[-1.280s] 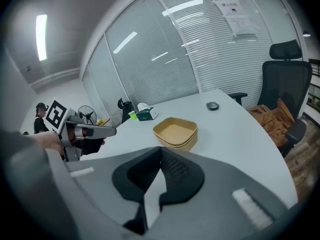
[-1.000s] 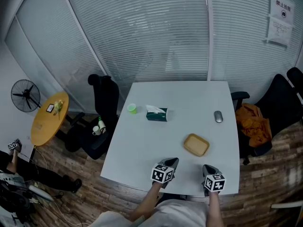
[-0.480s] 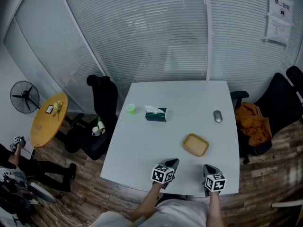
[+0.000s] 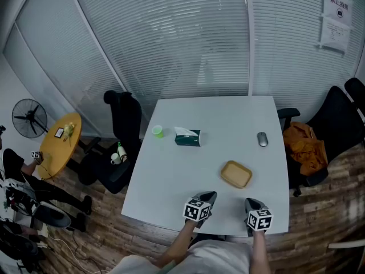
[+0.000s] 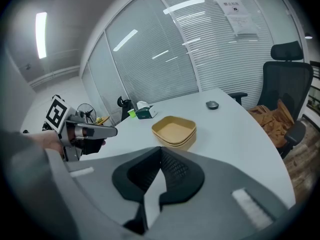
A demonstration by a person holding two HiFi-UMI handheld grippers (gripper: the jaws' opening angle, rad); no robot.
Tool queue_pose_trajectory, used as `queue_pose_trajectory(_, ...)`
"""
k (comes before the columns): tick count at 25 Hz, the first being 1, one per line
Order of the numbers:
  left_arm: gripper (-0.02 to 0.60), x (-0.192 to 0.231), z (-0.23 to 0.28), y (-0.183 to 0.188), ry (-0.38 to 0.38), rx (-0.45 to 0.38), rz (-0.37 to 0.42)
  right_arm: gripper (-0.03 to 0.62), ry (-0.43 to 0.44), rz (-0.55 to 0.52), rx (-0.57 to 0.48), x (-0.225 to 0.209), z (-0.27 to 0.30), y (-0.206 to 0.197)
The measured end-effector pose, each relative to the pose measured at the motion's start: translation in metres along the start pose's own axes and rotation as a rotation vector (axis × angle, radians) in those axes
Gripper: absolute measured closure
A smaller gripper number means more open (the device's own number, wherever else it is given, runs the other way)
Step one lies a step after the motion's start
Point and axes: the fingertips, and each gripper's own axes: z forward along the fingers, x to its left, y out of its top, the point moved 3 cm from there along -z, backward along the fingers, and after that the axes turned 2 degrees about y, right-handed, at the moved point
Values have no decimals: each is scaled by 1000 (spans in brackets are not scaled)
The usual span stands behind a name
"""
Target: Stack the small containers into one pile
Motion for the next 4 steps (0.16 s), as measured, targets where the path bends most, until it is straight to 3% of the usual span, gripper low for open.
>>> queue_pose_trajectory(4, 580, 2, 1, -1, 3, 1, -7, 594, 0, -1, 3, -1, 1, -1)
